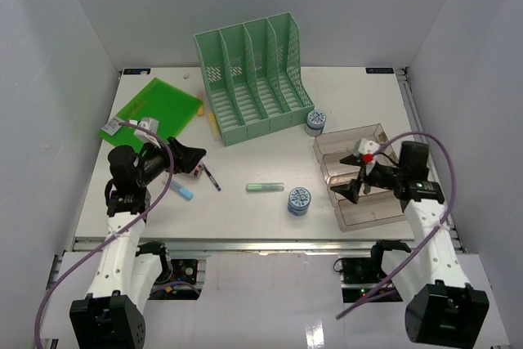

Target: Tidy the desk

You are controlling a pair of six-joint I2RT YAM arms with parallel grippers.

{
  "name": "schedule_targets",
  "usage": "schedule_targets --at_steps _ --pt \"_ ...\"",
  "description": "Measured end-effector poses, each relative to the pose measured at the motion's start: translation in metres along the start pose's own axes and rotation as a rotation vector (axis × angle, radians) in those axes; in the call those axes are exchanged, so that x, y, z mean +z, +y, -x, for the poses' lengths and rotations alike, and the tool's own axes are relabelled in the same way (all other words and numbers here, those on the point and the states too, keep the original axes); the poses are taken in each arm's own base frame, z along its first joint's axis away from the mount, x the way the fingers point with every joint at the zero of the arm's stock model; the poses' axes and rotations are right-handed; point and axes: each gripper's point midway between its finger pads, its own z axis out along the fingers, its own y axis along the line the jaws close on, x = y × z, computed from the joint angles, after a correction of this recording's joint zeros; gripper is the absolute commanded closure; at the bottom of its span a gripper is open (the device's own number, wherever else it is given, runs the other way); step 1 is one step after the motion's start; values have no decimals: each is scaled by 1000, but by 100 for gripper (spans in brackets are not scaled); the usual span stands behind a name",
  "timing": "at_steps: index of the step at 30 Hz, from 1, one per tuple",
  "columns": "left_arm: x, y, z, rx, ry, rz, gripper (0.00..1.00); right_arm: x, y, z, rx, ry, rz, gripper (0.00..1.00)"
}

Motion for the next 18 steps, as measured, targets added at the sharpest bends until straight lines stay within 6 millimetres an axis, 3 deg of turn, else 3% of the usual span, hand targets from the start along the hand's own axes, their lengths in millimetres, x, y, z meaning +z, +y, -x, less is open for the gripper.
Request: schedule_targets --at_steps 4,8,12,18 --pt "0 0 1 3 -4 4 2 33 23 2 -51 130 112 10" --pt "0 2 -1 -2 4 11 2 59 32 -14 13 269 117 10" --pt "0 4 -3 -6 11 18 2 75 35 -27 111 366 67 10" --pt "0 6 -4 -5 11 28 2 88 31 -30 278 405 -47 10"
